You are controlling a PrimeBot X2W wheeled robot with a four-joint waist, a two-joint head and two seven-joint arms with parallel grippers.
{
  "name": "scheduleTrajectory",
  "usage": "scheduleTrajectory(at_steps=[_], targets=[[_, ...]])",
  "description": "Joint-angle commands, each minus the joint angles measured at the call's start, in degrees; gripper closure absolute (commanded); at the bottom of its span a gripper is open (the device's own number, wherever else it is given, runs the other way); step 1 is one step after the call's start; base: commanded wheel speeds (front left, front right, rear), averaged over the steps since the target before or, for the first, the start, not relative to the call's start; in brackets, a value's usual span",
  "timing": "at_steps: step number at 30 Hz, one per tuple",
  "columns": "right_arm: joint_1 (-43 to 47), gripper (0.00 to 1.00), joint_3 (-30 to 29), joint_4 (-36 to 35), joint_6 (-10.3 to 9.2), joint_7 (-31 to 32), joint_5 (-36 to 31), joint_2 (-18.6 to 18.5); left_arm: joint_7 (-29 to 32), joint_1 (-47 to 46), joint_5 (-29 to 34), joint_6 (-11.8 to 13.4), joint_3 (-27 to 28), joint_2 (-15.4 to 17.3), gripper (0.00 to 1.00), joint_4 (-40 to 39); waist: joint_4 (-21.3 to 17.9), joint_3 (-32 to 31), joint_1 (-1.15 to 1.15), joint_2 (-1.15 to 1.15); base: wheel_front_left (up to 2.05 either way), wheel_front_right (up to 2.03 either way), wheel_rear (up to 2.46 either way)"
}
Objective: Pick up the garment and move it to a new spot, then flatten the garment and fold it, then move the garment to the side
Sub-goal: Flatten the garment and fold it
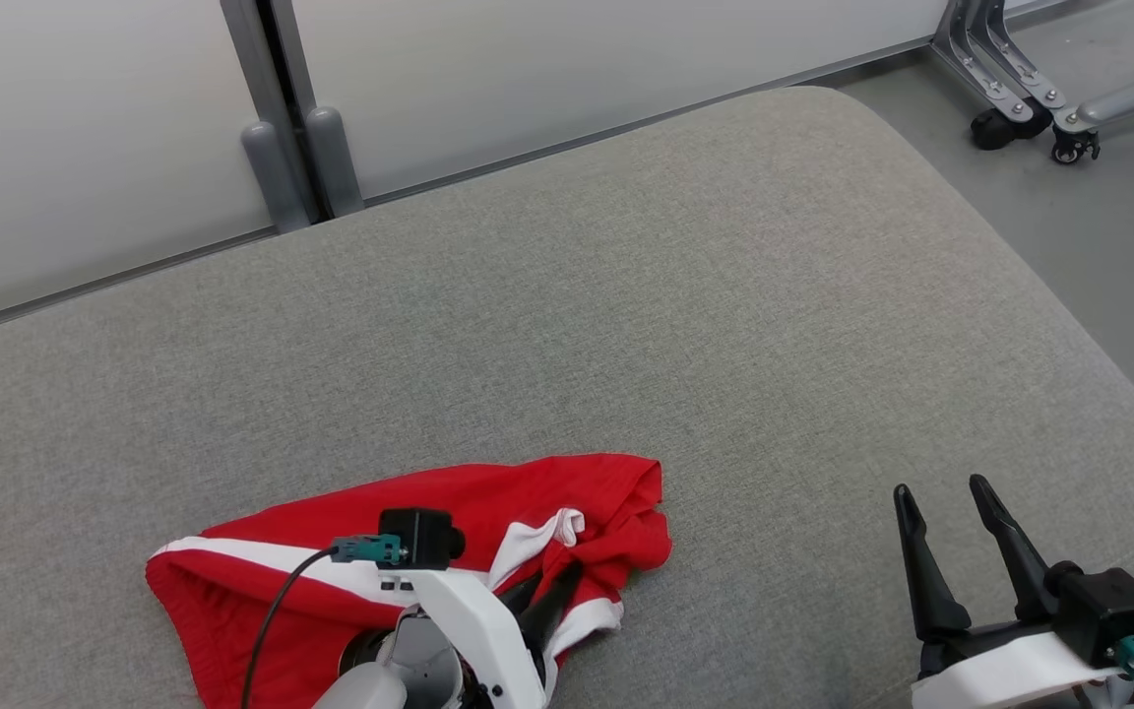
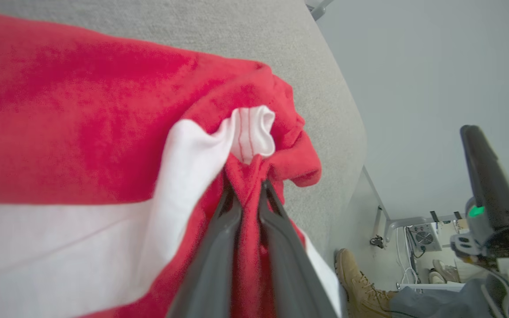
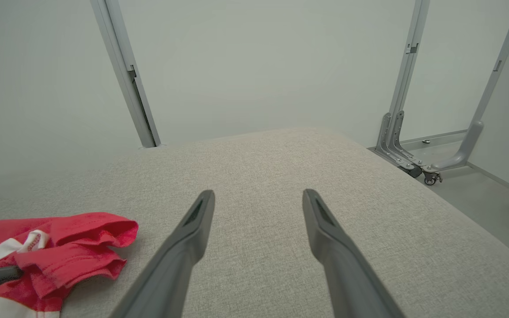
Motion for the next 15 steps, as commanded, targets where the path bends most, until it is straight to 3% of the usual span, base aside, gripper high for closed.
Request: scheduleTrajectory(at_steps=[1, 4, 5, 9, 15], targets=[[-0.1, 0.0, -0.2, 0.1, 0.01, -0.3, -0.2, -0.4, -1.2, -1.6, 2.9, 0.3, -1.5, 0.1, 0.0, 2.7, -0.4, 0.2, 0.0, 0.0, 0.0, 0.0, 0.0], [0.2, 0.0, -0.2, 0.2, 0.01, -0.3, -0.1, -0.4, -3.9, -3.4, 7.7, 1.4, -4.0, 0.2, 0.0, 8.1, -0.7, 0.3, 0.0, 0.0, 0.0, 0.0, 0.0], [0.4, 0.0, -0.2, 0.3, 0.01, -0.3, -0.1, -0.4, -6.6, -4.3, 10.4, 2.9, -4.8, 0.5, 0.0, 11.3, -0.9, 0.3, 0.0, 0.0, 0.0, 0.0, 0.0], [0.4, 0.0, -0.5, 0.4, 0.01, -0.3, -0.1, -0.4, -10.3, -5.8, 13.7, 4.6, -5.7, 0.7, 0.0, 15.1, -0.9, 0.3, 0.0, 0.0, 0.0, 0.0, 0.0], [0.9, 0.0, -0.9, 0.4, 0.01, -0.3, -0.6, -0.4, -13.5, -6.8, 15.3, 3.2, -7.3, 0.3, 0.0, 15.1, -0.3, -0.7, 0.0, 0.0, 0.0, 0.0, 0.0]])
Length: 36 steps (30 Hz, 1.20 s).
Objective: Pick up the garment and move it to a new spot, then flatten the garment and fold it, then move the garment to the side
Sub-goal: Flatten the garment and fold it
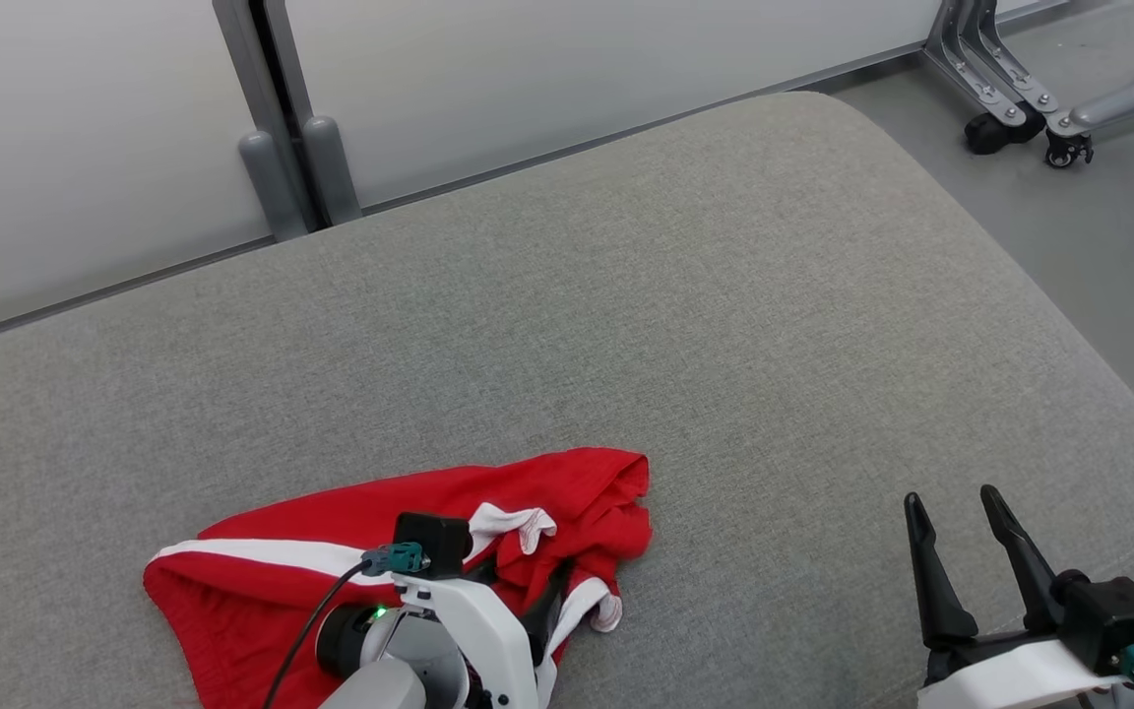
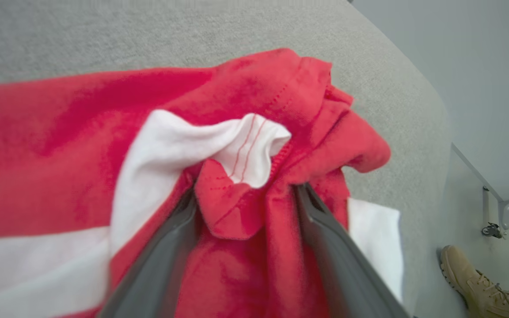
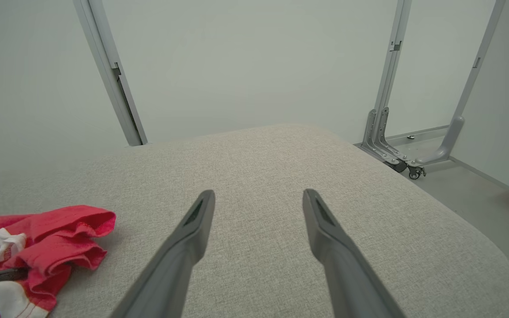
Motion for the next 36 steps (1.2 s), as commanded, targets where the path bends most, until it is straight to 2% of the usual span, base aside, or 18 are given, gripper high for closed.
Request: scheduleTrajectory(at_steps=[1, 6, 13, 15, 18, 21, 26, 36], targets=[[0.4, 0.0, -0.3, -0.1, 0.01, -0.3, -0.6, -0.4, -0.2, 0.1, 0.2, -0.1, 0.1, 0.9, 0.0, -0.4, 0.2, -0.4, 0.0, 0.0, 0.0, 0.0, 0.0], [1.5, 0.0, -0.7, -0.1, 0.01, -0.3, -1.0, -0.4, 3.2, 3.5, 0.4, -0.9, -2.1, 3.5, 0.0, -9.6, 0.8, -1.9, 0.0, 0.0, 0.0, 0.0, 0.0], [1.8, 0.0, -0.8, -0.9, 0.01, -0.3, -0.8, -0.4, 12.2, 6.8, 3.4, 3.4, -5.2, 10.5, 0.0, -34.5, 1.6, -1.9, 0.0, 0.0, 0.0, 0.0, 0.0], [1.3, 0.0, -0.8, -1.0, 0.01, -0.3, -0.5, -0.4, 15.2, 6.6, 3.8, 3.7, -7.0, 10.7, 0.0, -40.3, 1.8, -1.3, 0.0, 0.0, 0.0, 0.0, 0.0], [0.5, 0.0, -0.4, -1.1, 0.01, -0.3, -0.1, -0.4, 20.3, 5.6, 3.4, 2.2, -11.0, 10.0, 0.0, -44.3, 1.9, -0.1, 0.0, 0.0, 0.0, 0.0, 0.0], [-0.3, 0.0, 0.5, -0.9, 0.01, -0.3, 0.5, -0.4, 23.1, 5.1, 2.0, 0.3, -14.1, 7.7, 0.0, -42.4, 1.3, 1.0, 0.0, 0.0, 0.0, 0.0, 0.0], [-1.2, 0.0, 1.3, -0.5, 0.01, -0.3, 1.7, -0.4, 24.0, 1.5, 7.2, -0.5, -17.9, 7.0, 0.0, -33.1, -0.4, 2.1, 0.0, 0.0, 0.0, 0.0, 0.0], [-0.4, 0.0, 0.3, -0.2, 0.01, -0.3, 1.9, -0.4, 21.9, -3.3, 17.4, 2.8, -21.6, 8.3, 0.0, -20.8, -1.4, 2.5, 0.0, 0.0, 0.0, 0.0, 0.0]])
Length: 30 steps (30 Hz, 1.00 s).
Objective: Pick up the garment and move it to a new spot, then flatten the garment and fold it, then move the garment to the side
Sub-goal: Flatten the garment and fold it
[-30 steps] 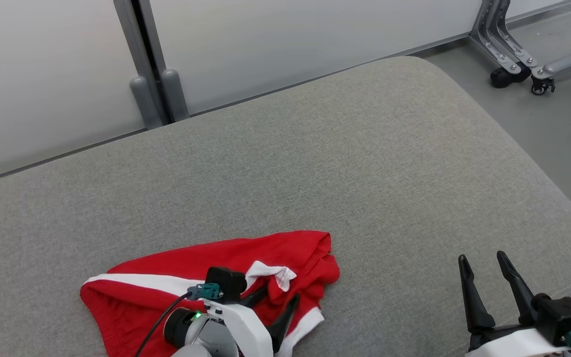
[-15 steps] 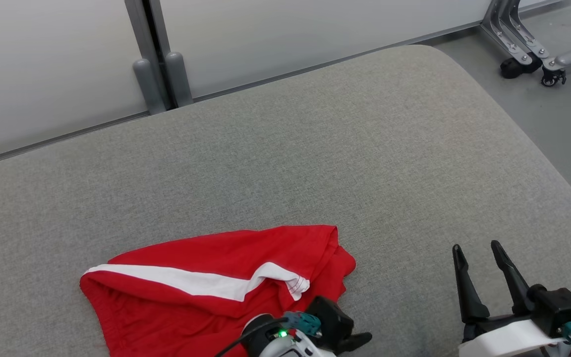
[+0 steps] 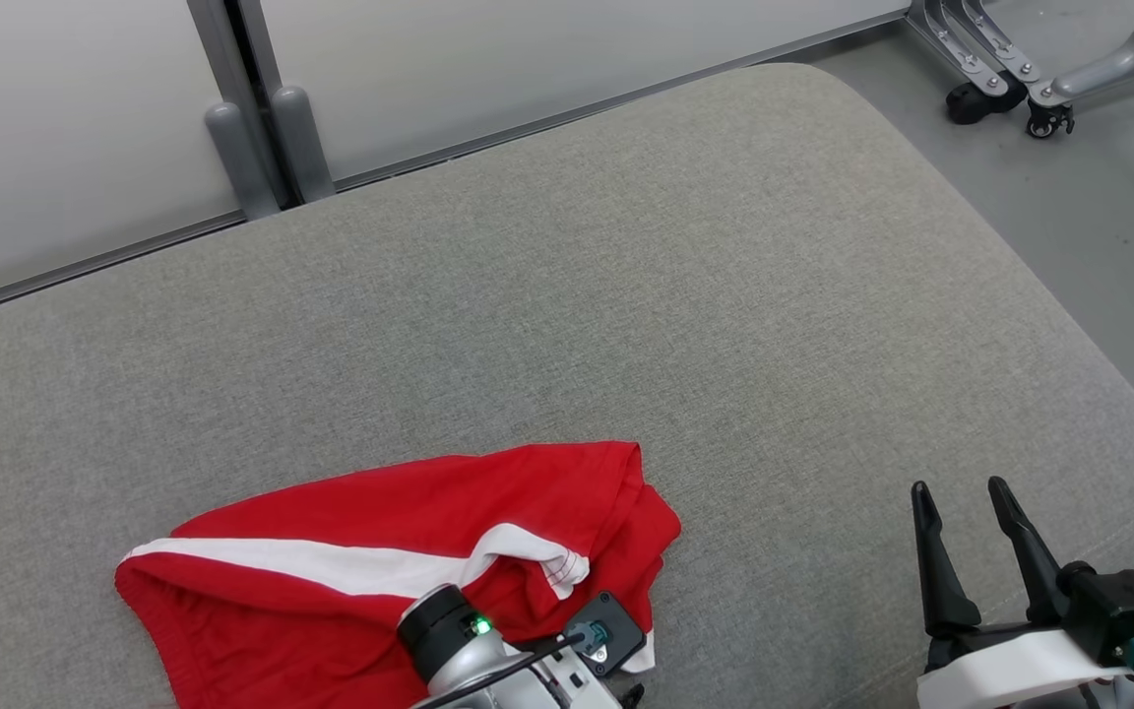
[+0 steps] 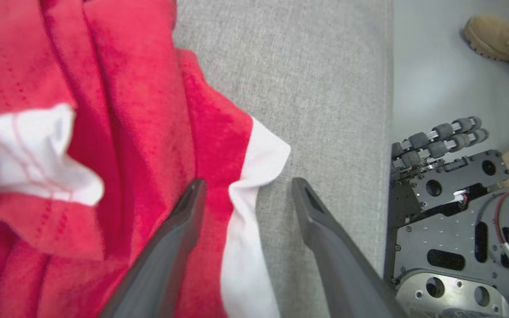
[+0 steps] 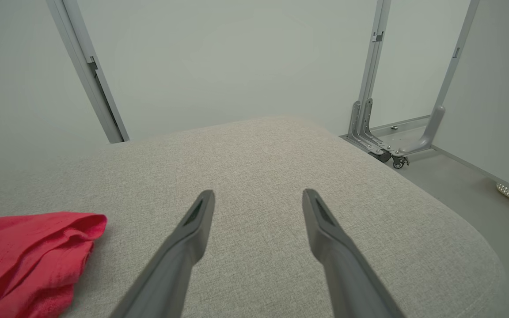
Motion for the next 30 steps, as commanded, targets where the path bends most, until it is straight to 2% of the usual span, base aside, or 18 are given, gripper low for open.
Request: scheduleTrajectory(at_steps=[1, 2, 3, 4, 8, 12, 16, 18, 19, 20, 21, 27, 30], targets=[[0.3, 0.0, -0.2, 0.0, 0.01, -0.3, 0.3, -0.3, -0.1, -0.5, -0.1, 0.2, -0.2, -0.1, 0.19, 1.0, 0.1, -0.1, 0.0, 0.0, 0.0, 0.0, 0.0], [0.2, 0.0, -0.3, 0.0, 0.01, -0.3, 0.2, -0.3, -0.1, -0.3, -0.1, 0.2, -0.4, -0.2, 0.51, 2.0, 0.2, -0.2, 0.0, 0.0, 0.0, 0.0, 0.0], [0.1, 0.0, -0.2, 0.0, 0.01, -0.3, 0.1, -0.3, -0.2, -0.6, 0.3, 0.1, -0.7, 0.0, 0.64, 3.0, 0.3, -0.2, 0.0, 0.0, 0.0, 0.0, 0.0], [-0.1, 0.0, -0.2, 0.0, 0.01, -0.3, 0.0, -0.3, -0.5, -0.4, 0.2, 0.0, -0.7, -0.1, 1.0, 3.8, 0.4, -0.3, 0.0, 0.0, 0.0, 0.0, 0.0], [-0.2, 0.0, -0.1, 0.0, 0.01, -0.3, -0.3, -0.4, -3.8, 0.2, -1.7, -0.3, 0.7, -2.0, 1.0, 4.8, 0.8, -0.8, 0.0, 0.0, 0.0, 0.0, 0.0], [0.4, 0.0, -0.2, -0.1, 0.01, -0.3, -1.0, -0.3, -9.3, 1.6, -7.1, -1.1, 5.2, -4.4, 1.0, 2.1, 1.2, -1.3, 0.0, 0.0, 0.0, 0.0, 0.0], [0.6, 0.0, -0.3, 0.0, 0.01, -0.3, -1.6, -0.4, -12.4, 4.1, -15.1, -3.4, 9.6, -6.5, 1.0, -1.3, 1.4, -1.5, 0.0, 0.0, 0.0, 0.0, 0.0], [0.6, 0.0, -0.4, -0.1, 0.01, -0.3, -1.9, -0.4, -12.4, 4.0, -15.8, -4.2, 9.6, -6.3, 1.0, -1.6, 1.6, -1.4, 0.0, 0.0, 0.0, 0.0, 0.0], [0.5, 0.0, -0.5, -0.1, 0.01, -0.3, -2.0, -0.3, -12.8, 4.0, -15.6, -4.5, 9.2, -6.2, 0.59, -1.4, 1.7, -1.3, 0.0, 0.0, 0.0, 0.0, 0.0], [0.4, 0.0, -0.4, -0.1, 0.01, -0.3, -2.2, -0.3, -12.9, 4.5, -16.2, -5.0, 8.9, -6.4, 0.09, -0.9, 1.7, -1.2, 0.0, 0.0, 0.0, 0.0, 0.0], [0.3, 0.0, -0.3, 0.0, 0.01, -0.3, -2.2, -0.4, -12.6, 5.3, -16.9, -5.5, 8.3, -6.6, 0.0, -0.4, 1.7, -1.2, 0.0, 0.0, 0.0, 0.0, 0.0], [0.2, 0.0, -0.3, 0.1, 0.01, -0.3, -1.7, -0.3, -11.1, 6.2, -20.0, -7.7, 4.3, -7.2, 0.0, -0.1, 1.6, -0.8, 0.0, 0.0, 0.0, 0.0, 0.0], [0.7, 0.0, -0.6, 0.1, 0.01, -0.3, -1.6, -0.4, -11.7, 5.5, -21.1, -8.0, 4.8, -6.1, 0.0, -2.9, 1.9, -0.9, 0.0, 0.0, 0.0, 0.0, 0.0]])
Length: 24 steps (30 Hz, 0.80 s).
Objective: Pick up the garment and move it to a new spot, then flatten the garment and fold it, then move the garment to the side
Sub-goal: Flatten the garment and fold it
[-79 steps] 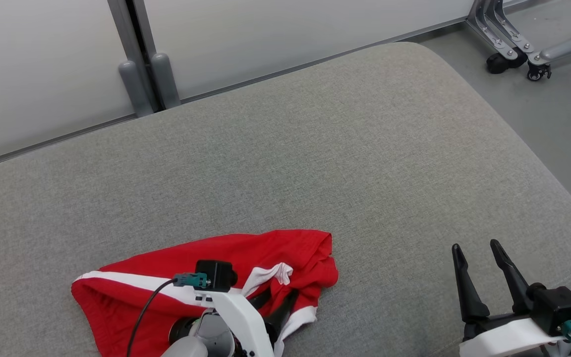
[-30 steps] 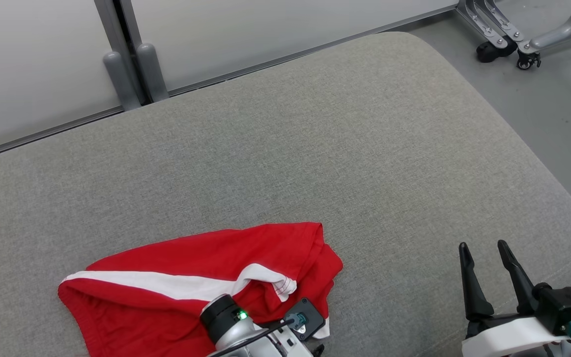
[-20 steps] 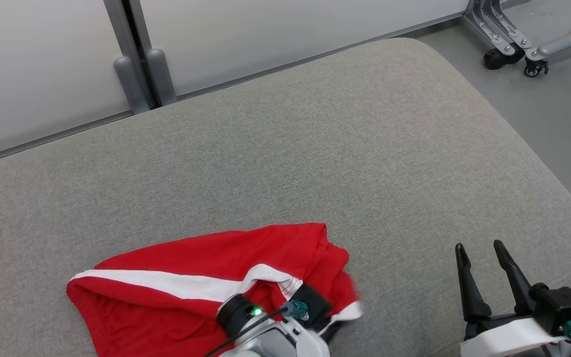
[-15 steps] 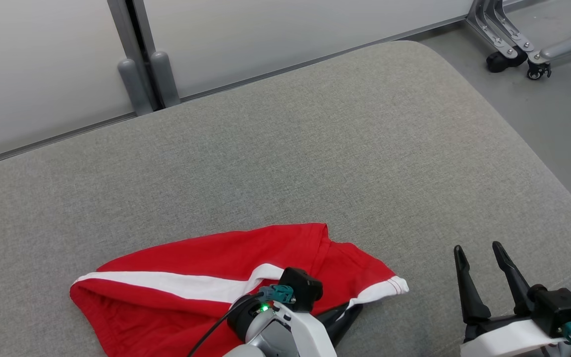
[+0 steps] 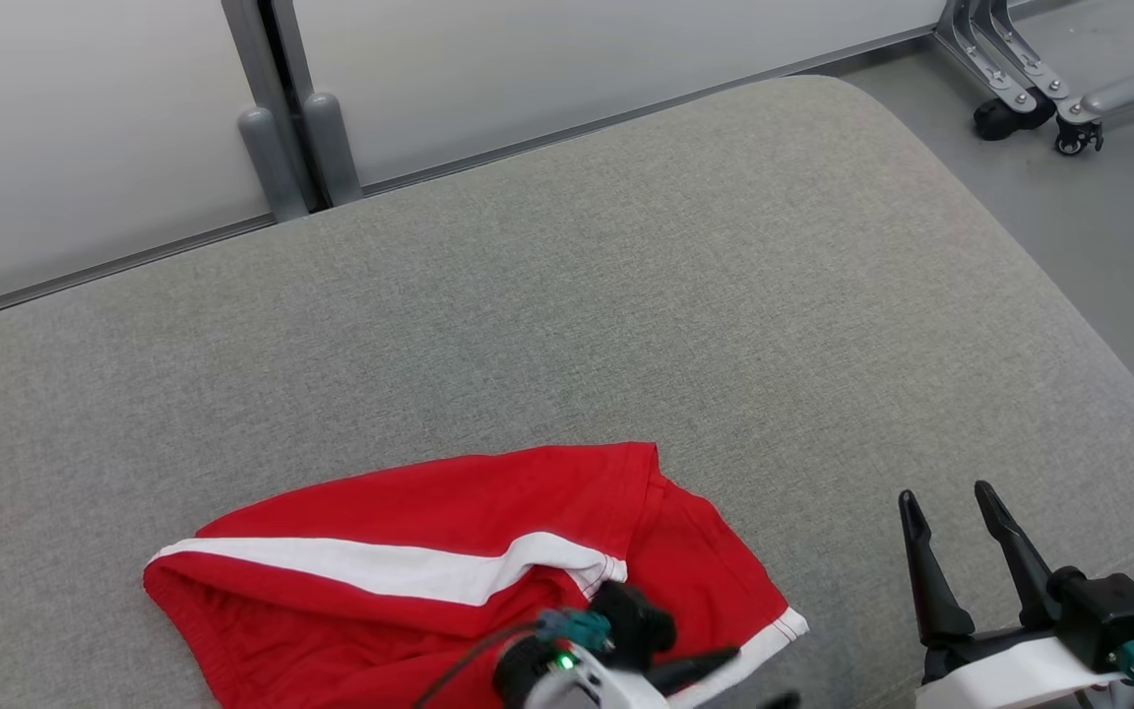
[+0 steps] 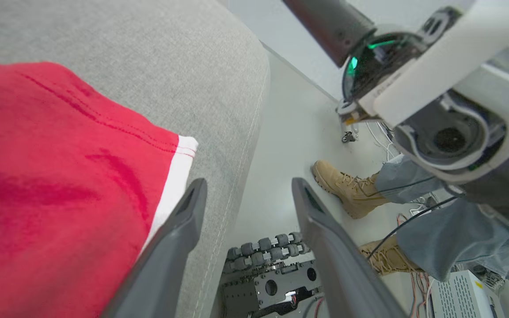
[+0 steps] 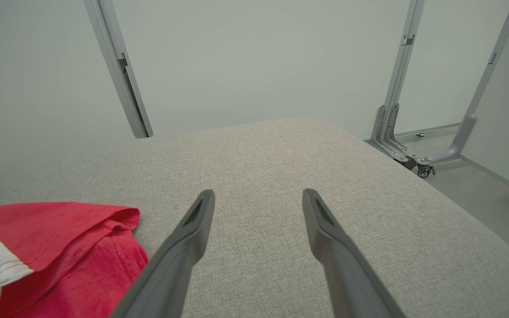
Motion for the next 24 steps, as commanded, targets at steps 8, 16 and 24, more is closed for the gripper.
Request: scheduleTrajectory(at_steps=[8, 16, 24], targets=[[0.4, 0.0, -0.4, -0.1, 0.01, -0.3, 0.7, -0.4, 2.2, -7.3, 3.7, 8.8, 9.3, 11.3, 0.0, -5.9, 1.4, 0.1, 0.0, 0.0, 0.0, 0.0, 0.0], [-0.9, 0.0, 0.7, 0.0, 0.01, -0.3, 1.3, -0.4, 10.4, -15.9, 5.8, 7.1, 9.8, 18.3, 0.0, 5.5, 1.6, 1.3, 0.0, 0.0, 0.0, 0.0, 0.0], [-1.1, 0.0, 2.0, 0.6, 0.01, -0.3, 2.3, -0.4, 16.9, -18.9, 3.8, 1.6, 6.2, 16.8, 0.64, 16.6, 0.0, 2.7, 0.0, 0.0, 0.0, 0.0, 0.0]])
